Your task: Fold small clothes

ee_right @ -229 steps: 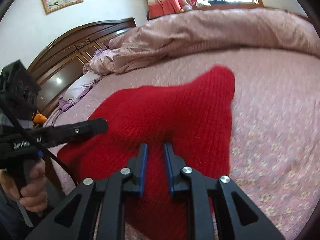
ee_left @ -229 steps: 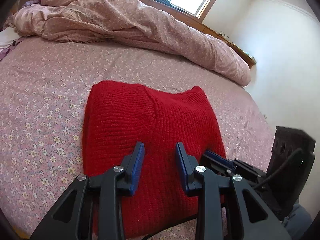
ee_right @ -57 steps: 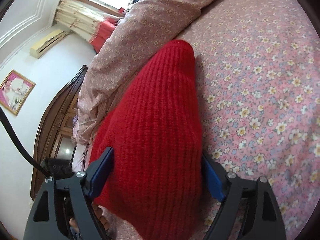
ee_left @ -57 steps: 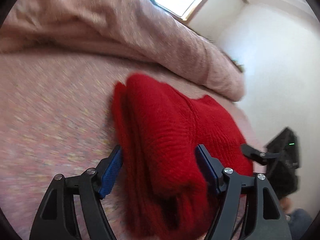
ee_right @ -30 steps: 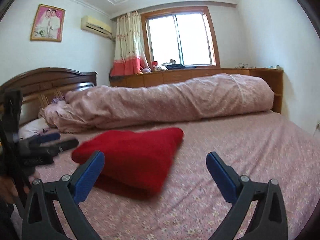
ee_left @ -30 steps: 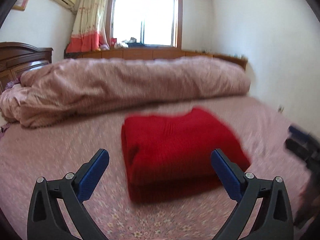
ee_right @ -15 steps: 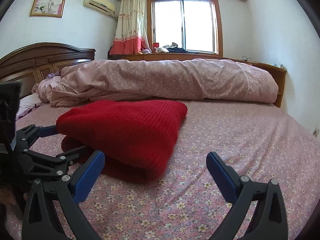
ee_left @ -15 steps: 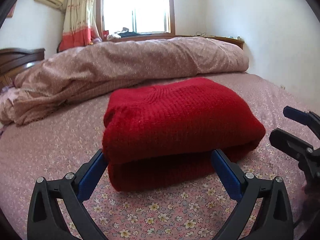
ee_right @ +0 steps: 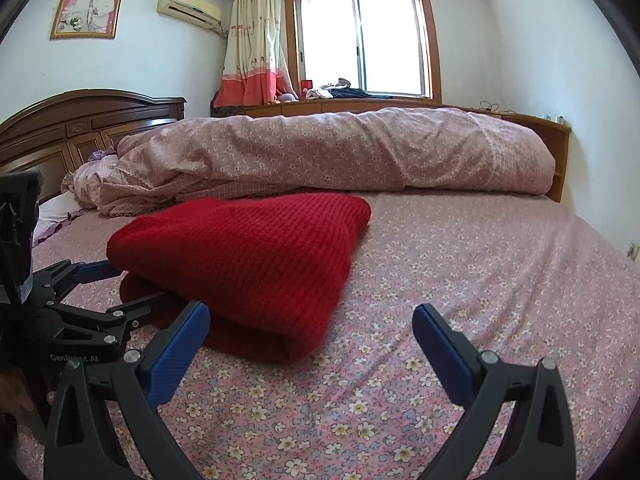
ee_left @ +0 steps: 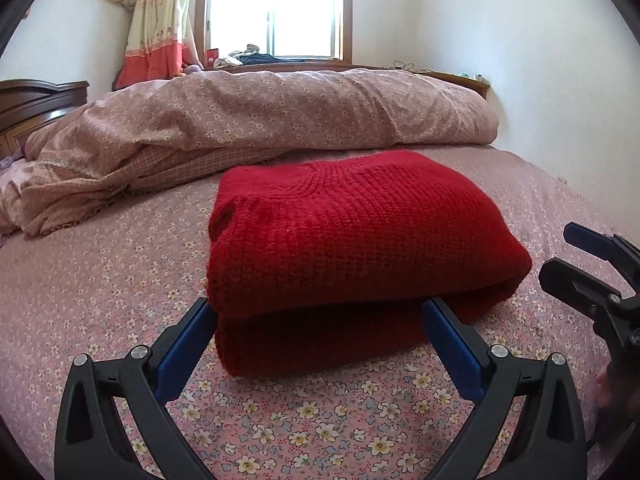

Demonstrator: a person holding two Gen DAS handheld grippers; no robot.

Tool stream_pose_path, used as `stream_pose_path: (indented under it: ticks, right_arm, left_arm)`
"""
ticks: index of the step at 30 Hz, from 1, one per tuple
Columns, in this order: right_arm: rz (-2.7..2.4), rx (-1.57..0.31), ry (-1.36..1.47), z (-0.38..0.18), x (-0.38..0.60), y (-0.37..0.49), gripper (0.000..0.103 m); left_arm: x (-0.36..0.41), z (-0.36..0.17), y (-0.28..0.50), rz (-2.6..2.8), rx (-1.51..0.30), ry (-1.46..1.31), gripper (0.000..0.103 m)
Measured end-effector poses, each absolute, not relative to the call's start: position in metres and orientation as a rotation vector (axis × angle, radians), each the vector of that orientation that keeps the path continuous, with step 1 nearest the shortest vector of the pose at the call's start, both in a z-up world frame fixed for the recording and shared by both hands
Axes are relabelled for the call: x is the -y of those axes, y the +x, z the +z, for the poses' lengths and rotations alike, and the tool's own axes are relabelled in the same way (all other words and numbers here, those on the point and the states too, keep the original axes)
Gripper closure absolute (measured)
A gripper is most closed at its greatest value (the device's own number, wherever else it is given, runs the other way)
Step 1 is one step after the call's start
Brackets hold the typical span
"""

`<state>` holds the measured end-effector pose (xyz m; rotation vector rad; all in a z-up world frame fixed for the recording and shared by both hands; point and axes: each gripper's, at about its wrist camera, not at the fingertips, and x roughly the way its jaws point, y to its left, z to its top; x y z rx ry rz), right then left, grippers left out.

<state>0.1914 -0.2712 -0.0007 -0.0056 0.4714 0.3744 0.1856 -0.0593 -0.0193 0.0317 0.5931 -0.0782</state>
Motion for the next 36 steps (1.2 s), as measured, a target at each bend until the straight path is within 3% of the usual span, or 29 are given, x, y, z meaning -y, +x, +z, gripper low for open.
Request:
stream_pose_path:
  ticks: [36]
  right_arm:
    - [0.346,-0.521,0.005,-0.0058,0.2720,0.2023,0.000]
  left_arm:
    - [0.0648,-0.0208,0.1868,-0.080,-0.610,0.043,0.004]
